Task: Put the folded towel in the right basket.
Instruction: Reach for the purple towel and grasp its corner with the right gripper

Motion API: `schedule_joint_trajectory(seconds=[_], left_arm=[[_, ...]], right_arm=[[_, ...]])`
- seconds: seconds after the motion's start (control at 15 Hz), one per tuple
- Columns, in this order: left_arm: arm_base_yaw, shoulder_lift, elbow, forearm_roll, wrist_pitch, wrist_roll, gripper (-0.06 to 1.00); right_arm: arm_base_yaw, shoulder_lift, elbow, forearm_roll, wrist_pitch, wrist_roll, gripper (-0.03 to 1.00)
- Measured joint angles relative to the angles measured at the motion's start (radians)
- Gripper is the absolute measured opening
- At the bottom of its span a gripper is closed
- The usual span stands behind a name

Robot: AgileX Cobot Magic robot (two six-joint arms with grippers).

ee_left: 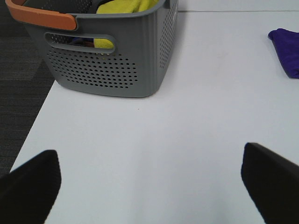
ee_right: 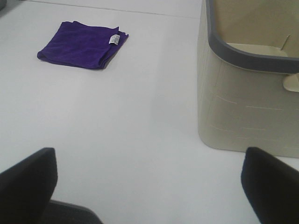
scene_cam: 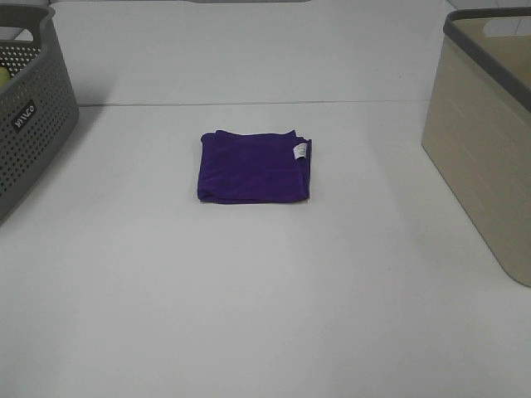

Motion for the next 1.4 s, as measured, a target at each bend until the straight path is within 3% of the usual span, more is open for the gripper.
schedule_joint_trajectory(seconds=[1.4], left_arm=[[0.000, 0.000, 0.000, 0.000, 0.000, 0.000, 0.99]], right_arm=[[0.000, 0.000, 0.000, 0.000, 0.000, 0.000, 0.98]])
